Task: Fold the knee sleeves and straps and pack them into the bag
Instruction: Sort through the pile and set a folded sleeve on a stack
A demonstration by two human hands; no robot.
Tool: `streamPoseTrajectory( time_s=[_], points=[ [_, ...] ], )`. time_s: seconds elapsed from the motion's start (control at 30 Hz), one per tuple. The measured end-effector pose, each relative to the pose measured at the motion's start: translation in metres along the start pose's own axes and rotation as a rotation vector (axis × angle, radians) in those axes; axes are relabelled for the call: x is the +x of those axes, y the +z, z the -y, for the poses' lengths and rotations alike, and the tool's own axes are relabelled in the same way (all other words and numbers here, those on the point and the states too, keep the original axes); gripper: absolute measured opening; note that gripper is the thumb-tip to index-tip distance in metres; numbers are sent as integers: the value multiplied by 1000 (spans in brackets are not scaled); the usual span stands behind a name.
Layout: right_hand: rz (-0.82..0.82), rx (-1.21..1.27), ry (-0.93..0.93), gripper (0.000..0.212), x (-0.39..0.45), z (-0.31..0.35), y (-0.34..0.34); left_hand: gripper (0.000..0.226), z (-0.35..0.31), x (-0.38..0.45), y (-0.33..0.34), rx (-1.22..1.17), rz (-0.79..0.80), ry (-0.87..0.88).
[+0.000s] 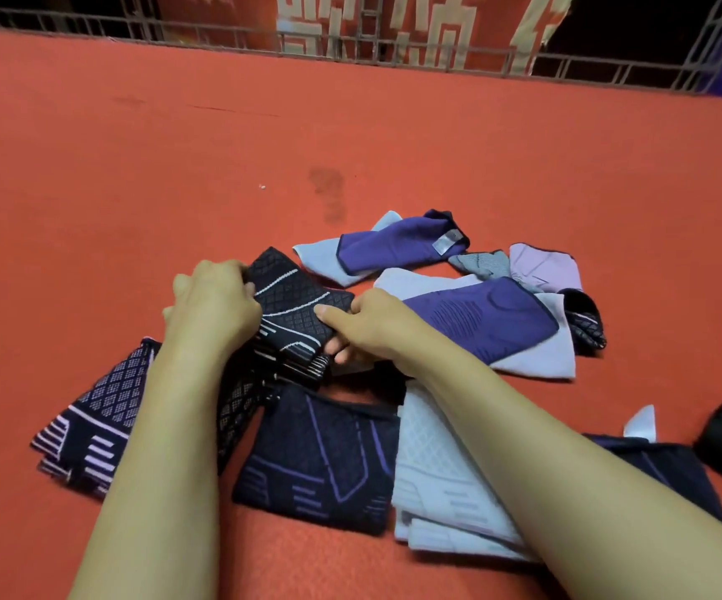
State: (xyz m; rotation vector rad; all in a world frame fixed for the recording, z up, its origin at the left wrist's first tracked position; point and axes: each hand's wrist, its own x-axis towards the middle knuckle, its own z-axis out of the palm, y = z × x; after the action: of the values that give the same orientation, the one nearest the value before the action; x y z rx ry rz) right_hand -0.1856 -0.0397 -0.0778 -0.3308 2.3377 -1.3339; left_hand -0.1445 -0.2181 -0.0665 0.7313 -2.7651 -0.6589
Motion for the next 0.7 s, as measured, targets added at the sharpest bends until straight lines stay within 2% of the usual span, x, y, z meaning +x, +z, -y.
streamPoseTrajectory(
  time_s=[0.07, 0.13, 0.2, 0.27, 0.33, 0.4, 0.47, 0.53, 0.6, 0.7],
  points=[
    [-47, -71, 19, 43, 2, -1, -4, 29, -6, -4, 7, 68, 35, -14],
    [-103, -166, 4, 48, 0, -2, -15, 30, -14, -11, 10, 79, -75, 36],
    [-180, -258, -31, 48, -7, -8, -33, 32, -20, -17, 12, 48, -243, 161],
    [-258, -223, -62, 40, -20, -22, -57, 31, -28, -22, 14, -18, -298, 309],
    [-340, -185, -114, 30, -37, -42, -80, 31, -36, -25, 20, -70, -235, 454],
    [-450, -265, -156, 20, -49, -67, -93, 31, -44, -28, 28, -113, -161, 597],
    [-498, -357, -167, 6, -58, -89, -95, 29, -52, -33, 37, -186, -93, 670],
    [-441, -372, -180, 18, -61, -110, -91, 29, -58, -38, 47, -200, -24, 703],
    [-357, -331, -179, 36, -64, -120, -88, 39, -60, -42, 56, -149, 91, 734],
    [-288, -373, -204, 53, -61, -122, -88, 65, -55, -44, 65, 100, 260, 753]
  ],
)
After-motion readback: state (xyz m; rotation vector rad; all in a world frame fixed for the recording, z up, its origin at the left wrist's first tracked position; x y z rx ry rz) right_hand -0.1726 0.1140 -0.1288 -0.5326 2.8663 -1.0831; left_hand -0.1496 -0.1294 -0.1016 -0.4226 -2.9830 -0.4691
